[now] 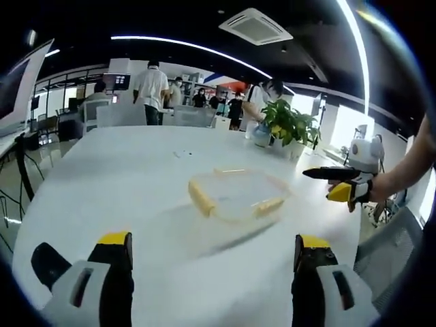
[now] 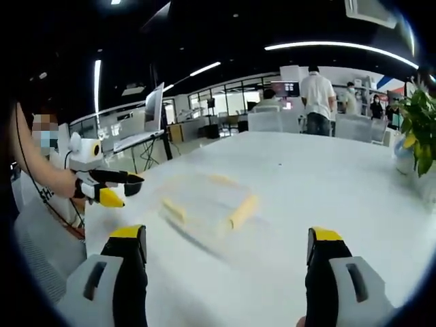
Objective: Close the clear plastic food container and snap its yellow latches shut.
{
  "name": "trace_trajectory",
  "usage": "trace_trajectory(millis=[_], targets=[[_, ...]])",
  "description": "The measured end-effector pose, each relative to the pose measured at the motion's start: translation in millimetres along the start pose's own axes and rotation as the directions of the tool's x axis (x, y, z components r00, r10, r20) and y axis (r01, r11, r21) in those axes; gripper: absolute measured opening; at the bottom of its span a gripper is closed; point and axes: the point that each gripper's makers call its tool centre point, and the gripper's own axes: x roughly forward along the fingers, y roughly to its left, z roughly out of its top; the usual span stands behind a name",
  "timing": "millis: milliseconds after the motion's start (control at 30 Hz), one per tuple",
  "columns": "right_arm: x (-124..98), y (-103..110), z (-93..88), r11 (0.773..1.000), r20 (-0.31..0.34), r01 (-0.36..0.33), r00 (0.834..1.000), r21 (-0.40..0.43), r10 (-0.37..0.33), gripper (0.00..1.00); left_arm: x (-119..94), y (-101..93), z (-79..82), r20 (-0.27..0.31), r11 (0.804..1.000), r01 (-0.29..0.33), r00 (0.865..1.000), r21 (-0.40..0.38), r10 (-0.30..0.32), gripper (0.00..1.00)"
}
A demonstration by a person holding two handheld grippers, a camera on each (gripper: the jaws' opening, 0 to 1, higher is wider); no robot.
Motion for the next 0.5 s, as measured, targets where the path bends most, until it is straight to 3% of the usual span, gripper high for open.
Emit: trace_trajectory(millis=[500], targets=[[-12, -1, -6.0, 0.999, 0.0, 0.027, 1.0, 0.02, -0.027, 0.96, -12, 1.5, -8.4, 0.002, 1.0, -0.011, 1.0, -0.025, 0.011, 0.96]])
